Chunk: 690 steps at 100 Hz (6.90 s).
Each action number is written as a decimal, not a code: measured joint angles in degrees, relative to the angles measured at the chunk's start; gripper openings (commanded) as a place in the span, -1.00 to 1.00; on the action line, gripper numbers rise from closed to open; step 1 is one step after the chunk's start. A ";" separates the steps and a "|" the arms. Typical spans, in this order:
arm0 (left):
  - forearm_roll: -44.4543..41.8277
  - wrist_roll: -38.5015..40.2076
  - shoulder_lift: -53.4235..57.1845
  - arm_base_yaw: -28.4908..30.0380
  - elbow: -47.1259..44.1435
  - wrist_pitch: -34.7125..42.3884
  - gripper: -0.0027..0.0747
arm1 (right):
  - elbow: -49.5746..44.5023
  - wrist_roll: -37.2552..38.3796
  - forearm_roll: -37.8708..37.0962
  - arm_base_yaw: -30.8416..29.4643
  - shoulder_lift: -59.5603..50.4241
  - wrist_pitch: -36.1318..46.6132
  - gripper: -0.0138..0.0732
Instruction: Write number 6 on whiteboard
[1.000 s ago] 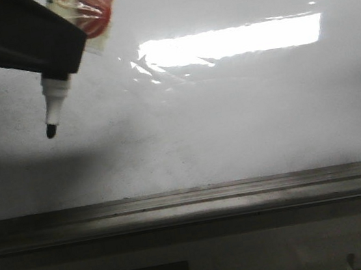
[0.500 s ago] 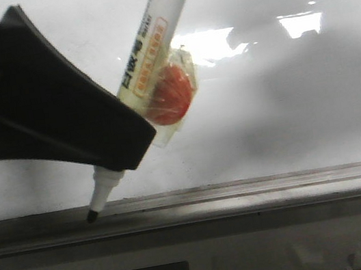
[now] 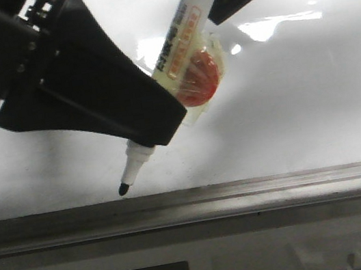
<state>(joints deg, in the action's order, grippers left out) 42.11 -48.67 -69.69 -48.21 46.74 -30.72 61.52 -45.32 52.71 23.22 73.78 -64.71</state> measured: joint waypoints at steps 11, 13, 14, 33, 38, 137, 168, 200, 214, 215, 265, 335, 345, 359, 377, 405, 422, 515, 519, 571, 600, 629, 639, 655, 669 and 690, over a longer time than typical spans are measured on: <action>-0.05 0.04 0.00 0.00 0.00 0.00 -0.98 | 0.04 0.00 -0.11 0.08 0.94 0.00 0.03; -0.05 0.04 0.00 0.00 0.00 0.00 -0.98 | 0.04 0.00 -0.18 0.08 0.94 0.00 -0.05; -0.05 0.04 0.00 0.00 0.00 0.00 -0.98 | 0.04 0.06 -0.18 0.08 0.94 0.00 -0.11; -0.05 0.27 0.00 0.00 0.00 0.44 -0.98 | 0.04 -0.71 -0.46 0.08 1.02 0.00 -0.80; -0.05 0.66 0.00 0.00 0.00 0.44 -0.98 | 0.04 -1.31 -1.27 0.08 1.02 0.00 -0.84; 11.08 0.66 23.17 24.78 -7.60 7.01 0.23 | -22.89 -1.87 -2.12 0.08 -32.08 30.00 -0.80; 15.26 0.66 32.22 28.92 -14.24 10.35 0.16 | -25.55 -1.96 -1.87 0.08 -33.50 46.20 -0.80; 16.09 0.66 32.37 29.00 -14.60 10.35 0.15 | -25.55 -1.96 0.81 0.24 -25.86 49.41 -0.80; 16.18 0.66 32.37 29.00 -14.60 10.35 0.15 | -25.55 -1.96 1.00 0.32 -23.97 42.02 -0.80; 16.18 0.66 32.37 29.00 -14.60 10.35 0.15 | -25.55 -1.96 0.91 0.32 -23.80 41.29 -0.80; 16.97 0.66 32.37 29.00 -14.60 10.35 0.15 | -25.55 0.05 0.20 -4.17 -25.40 38.20 -0.80; 18.13 -1.61 32.37 29.00 -14.60 6.77 0.15 | -24.47 -7.04 4.68 -1.72 -27.02 29.31 -0.80; 21.41 -6.59 32.37 29.00 -14.60 2.14 0.15 | -24.47 -7.04 4.47 -1.63 -27.69 26.68 -0.80; 26.75 -14.66 31.27 29.00 -14.37 -4.22 0.15 | -23.22 -7.12 4.10 -1.63 -27.09 23.94 -0.80; 31.43 -20.47 27.40 29.00 -14.26 -10.71 0.15 | -18.34 -7.12 4.02 -1.63 -22.94 17.65 -0.80; 33.84 -26.62 22.05 19.77 -14.26 -8.21 0.11 | -11.37 -7.16 3.63 -1.63 -16.13 11.51 -0.80; 34.30 -29.75 19.27 9.95 -14.26 1.86 0.11 | -10.23 -7.16 3.63 -1.63 -15.04 10.30 -0.80; 32.59 -31.33 7.49 -1.37 -8.53 13.54 -0.37 | -10.23 -7.25 1.92 -1.63 -15.04 9.68 -0.80; 32.59 -31.47 7.49 -1.37 -8.53 13.40 -0.34 | -10.23 -7.25 1.88 -1.63 -15.04 9.68 -0.80; 32.15 -32.41 4.49 -1.37 -5.61 12.23 -0.26 | -10.15 -7.25 1.99 -1.63 -15.04 9.90 -0.80; 31.40 -32.41 4.37 -1.46 -5.52 11.25 -0.96 | -10.15 -7.25 2.07 -1.63 -15.04 10.25 -0.76; 30.38 -33.50 4.37 -1.78 -5.39 10.84 -0.98 | -10.15 -7.87 2.54 -1.63 -15.04 9.68 0.29; 30.76 -33.12 4.37 -1.68 -5.39 13.40 -0.98 | -10.15 -7.99 2.42 -1.59 -15.04 9.20 0.29; 31.46 -30.55 7.28 -1.57 -5.54 20.70 -0.98 | -10.15 -7.99 -1.14 -2.06 -17.39 10.05 0.26; 38.09 -26.72 13.32 -1.37 -8.86 29.93 -0.98 | -11.93 -7.01 -4.05 -4.14 -23.31 11.49 0.22; 57.54 -25.75 19.80 -1.37 -15.64 39.45 -0.98 | -20.37 -5.38 -5.28 -6.65 -33.20 16.05 0.22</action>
<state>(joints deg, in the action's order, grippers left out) 99.65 -74.42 -49.90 -49.58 31.10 8.72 41.15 -50.70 47.43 16.57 40.58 -48.66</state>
